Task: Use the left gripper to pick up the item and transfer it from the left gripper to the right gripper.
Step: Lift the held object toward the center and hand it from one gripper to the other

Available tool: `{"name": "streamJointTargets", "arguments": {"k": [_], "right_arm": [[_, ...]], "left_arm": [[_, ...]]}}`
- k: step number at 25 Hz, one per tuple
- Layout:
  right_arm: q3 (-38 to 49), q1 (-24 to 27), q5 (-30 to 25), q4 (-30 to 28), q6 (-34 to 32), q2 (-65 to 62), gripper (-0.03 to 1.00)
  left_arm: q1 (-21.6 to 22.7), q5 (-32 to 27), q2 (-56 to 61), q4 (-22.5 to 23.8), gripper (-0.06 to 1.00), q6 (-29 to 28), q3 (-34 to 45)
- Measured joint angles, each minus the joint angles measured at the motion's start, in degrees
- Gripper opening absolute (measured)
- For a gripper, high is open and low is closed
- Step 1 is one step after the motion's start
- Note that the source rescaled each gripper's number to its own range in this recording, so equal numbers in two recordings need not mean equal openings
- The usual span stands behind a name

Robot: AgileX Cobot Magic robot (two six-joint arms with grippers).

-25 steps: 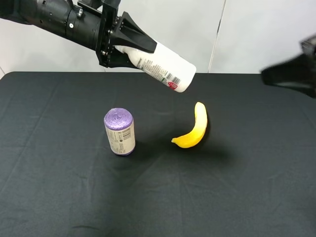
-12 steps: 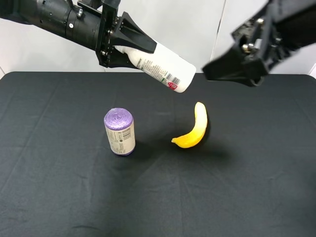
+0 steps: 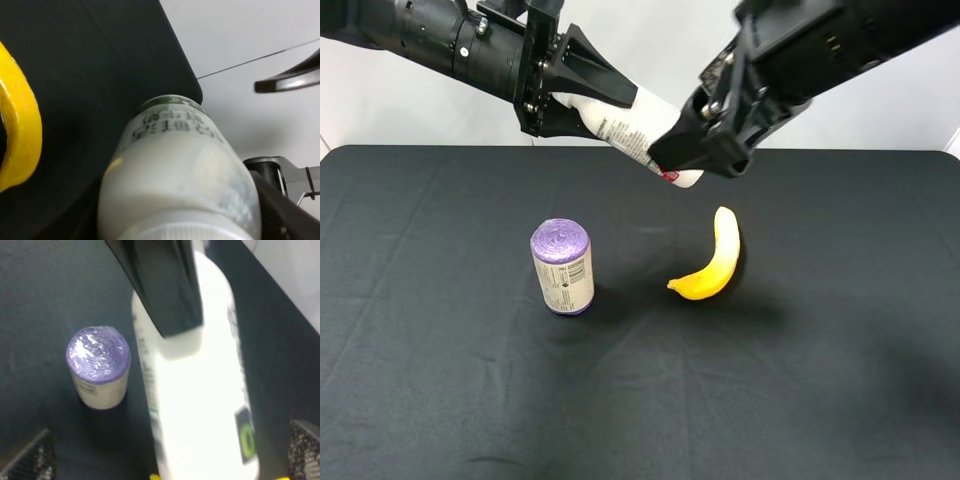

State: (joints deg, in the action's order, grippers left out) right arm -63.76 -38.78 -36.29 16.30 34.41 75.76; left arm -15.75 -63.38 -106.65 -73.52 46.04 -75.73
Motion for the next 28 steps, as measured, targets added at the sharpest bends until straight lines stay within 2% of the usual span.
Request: {"name": "streamJointTargets", "arguments": {"k": [14,26,27,28], "right_arm": [[-0.18,-0.32,8.32,-2.27,0.0,9.75,1.0],[-0.18,-0.32,9.93,-2.32,0.01,11.54,1.0],[-0.18,-0.32,10.08,-2.32,0.01,11.54,0.87],[-0.18,-0.32,10.22,-2.32,0.07,11.54,0.46]], "left_arm": [[0.0,0.0,0.0,0.0,0.0,0.0,0.0],[0.0,0.0,0.0,0.0,0.0,0.0,0.0],[0.0,0.0,0.0,0.0,0.0,0.0,0.0],[0.0,0.0,0.0,0.0,0.0,0.0,0.0]]}}
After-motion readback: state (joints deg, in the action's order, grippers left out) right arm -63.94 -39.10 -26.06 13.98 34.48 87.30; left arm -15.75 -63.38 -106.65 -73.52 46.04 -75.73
